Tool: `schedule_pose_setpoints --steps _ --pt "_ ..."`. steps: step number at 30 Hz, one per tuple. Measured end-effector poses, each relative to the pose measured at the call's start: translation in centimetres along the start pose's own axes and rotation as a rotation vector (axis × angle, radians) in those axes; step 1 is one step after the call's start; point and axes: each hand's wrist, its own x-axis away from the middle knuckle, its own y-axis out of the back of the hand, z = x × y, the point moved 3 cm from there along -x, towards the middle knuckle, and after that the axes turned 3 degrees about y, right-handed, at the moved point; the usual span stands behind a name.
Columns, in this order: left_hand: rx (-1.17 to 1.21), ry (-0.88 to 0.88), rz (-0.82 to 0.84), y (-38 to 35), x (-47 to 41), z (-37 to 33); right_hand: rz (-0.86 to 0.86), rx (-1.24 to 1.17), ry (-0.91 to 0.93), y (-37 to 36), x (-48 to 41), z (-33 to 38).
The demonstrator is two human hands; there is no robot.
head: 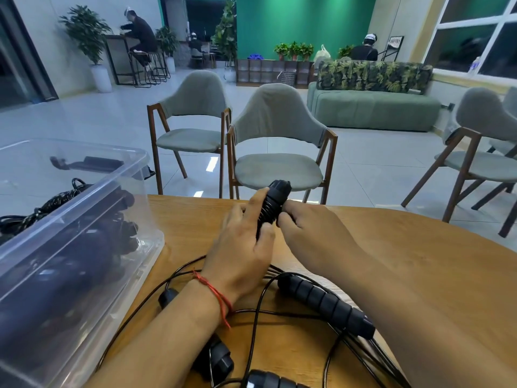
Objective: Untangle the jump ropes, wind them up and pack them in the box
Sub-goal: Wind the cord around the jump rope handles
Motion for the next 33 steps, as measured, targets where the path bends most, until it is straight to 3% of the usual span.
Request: schedule_pose_setpoints --steps 7,10,17,23,30,33 --pt "0.397 0.128 0.099 0.2 -1.1 1.1 -0.058 0.033 -0.008 1.2 -0.8 -1.7" --pt "0.411 0.219 0.135 0.3 -1.3 2.2 -0.1 0.06 0.05 1.8 -0.9 -1.9" --pt "0.432 0.218 0.122 0.4 -1.1 1.1 -0.175 0.033 0.131 1.1 -0.5 -0.9" --pt "0.677 0.326 0.046 1.3 -1.6 1.2 -0.28 -0.111 0.249 0.5 0.2 0.7" --pt "0.822 0.526 0.022 0.9 -2.0 1.6 -0.215 0.046 0.406 -1.0 0.6 1.6" --pt "0.936 0.542 0.055 0.9 -1.9 1.0 -0.244 0.002 0.383 -0.7 0.5 1.9"
